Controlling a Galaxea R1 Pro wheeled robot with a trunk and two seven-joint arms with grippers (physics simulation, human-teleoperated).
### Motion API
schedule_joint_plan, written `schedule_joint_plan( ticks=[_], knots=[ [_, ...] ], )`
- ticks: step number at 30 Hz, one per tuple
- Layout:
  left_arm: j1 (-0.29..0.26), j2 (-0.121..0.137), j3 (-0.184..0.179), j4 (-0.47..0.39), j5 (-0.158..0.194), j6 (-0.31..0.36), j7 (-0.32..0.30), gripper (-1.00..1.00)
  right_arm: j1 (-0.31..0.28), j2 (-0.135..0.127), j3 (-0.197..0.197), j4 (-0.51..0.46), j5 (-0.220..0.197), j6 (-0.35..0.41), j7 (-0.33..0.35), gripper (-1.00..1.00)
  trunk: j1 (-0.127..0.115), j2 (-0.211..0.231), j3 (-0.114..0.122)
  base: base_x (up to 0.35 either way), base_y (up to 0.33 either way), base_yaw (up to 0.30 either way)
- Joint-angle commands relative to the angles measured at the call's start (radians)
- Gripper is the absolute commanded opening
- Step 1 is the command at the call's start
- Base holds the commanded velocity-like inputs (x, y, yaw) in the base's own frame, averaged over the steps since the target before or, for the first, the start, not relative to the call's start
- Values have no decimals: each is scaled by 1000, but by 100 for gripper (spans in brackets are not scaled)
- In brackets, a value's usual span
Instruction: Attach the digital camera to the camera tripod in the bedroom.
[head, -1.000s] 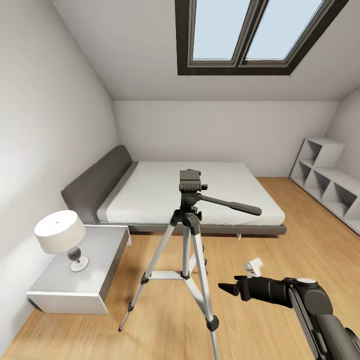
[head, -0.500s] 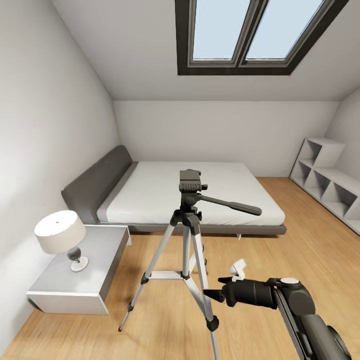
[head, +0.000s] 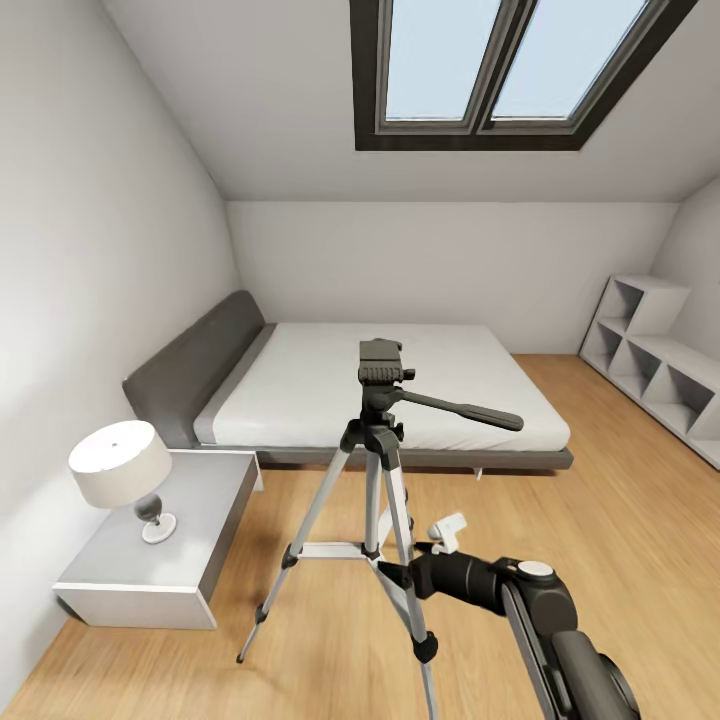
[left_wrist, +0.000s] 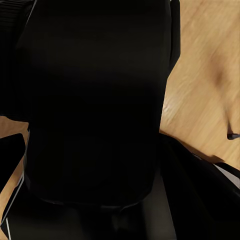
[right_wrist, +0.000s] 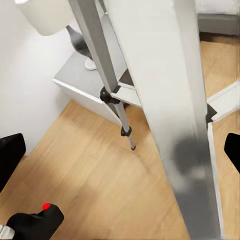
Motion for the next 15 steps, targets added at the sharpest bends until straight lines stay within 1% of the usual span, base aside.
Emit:
schedule_joint_plan(
  ticks=[1,5,10,12,13,15],
  knots=[
    [-1,0,-8,1,9,-2,-4,-100,-1,1,-1,-2,11,-9,6,100,0,-1,-1,0,0,0],
    [-1,0,-8,1,11,-2,-4,-100,-15,1,-2,-4,10,-23,-1,100,0,-1,-1,0,0,0],
    [-1,0,-8,1,10,-1,-4,-100,-78,4,-2,3,5,-17,-5,100,0,-1,-1,0,0,0],
    [-1,0,-8,0,9,-2,-4,-100,-112,16,-2,17,4,-15,-16,100,0,-1,-1,0,0,0],
    [-1,0,-8,0,9,-2,-4,-100,-119,21,-1,22,4,-14,-21,100,0,-1,-1,0,0,0],
    [-1,0,-8,1,9,-2,-4,-100,-143,48,-1,45,6,-12,-48,100,0,-1,-1,0,0,0]
  ],
)
